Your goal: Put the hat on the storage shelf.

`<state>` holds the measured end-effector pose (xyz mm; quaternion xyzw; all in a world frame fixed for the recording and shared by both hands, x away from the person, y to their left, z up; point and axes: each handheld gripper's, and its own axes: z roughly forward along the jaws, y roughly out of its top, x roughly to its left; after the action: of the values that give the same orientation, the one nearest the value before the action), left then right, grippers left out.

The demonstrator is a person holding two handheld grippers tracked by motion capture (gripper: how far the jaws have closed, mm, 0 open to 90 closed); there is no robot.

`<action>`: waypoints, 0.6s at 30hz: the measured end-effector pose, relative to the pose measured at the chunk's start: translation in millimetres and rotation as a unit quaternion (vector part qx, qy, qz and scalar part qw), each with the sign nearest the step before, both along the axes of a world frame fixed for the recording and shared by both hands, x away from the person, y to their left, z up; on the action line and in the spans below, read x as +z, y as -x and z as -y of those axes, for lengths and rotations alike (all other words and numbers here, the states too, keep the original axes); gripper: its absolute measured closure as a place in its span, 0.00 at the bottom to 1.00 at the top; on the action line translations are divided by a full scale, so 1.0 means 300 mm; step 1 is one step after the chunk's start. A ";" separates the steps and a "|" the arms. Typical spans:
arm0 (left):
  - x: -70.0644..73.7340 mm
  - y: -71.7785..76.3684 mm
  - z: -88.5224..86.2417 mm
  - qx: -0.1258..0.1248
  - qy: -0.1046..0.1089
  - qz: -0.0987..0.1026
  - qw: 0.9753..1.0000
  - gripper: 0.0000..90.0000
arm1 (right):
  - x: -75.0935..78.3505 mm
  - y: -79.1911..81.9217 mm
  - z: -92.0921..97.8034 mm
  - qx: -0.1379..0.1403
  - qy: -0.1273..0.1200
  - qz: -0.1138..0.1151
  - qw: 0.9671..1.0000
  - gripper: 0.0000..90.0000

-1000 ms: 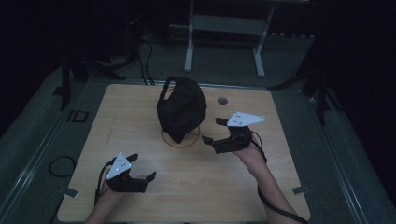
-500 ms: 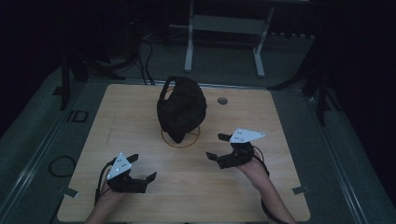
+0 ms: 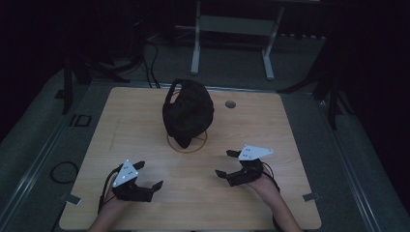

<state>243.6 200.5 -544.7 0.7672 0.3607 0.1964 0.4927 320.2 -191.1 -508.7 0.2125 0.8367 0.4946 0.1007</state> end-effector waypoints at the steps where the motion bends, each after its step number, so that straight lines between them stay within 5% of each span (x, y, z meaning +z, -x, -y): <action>1: -0.001 0.001 0.000 -0.001 -0.001 0.000 1.000 0.02 | -0.008 0.003 0.003 -0.001 0.000 -0.003 1.000 0.15; 18: -0.011 0.016 0.009 -0.010 -0.023 -0.001 1.000 0.02 | -0.073 0.046 0.070 -0.005 0.011 -0.012 1.000 0.15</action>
<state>238.9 197.7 -548.1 0.7821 0.3484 0.1990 0.4768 306.4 -212.1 -530.6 0.2217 0.8420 0.4826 0.0952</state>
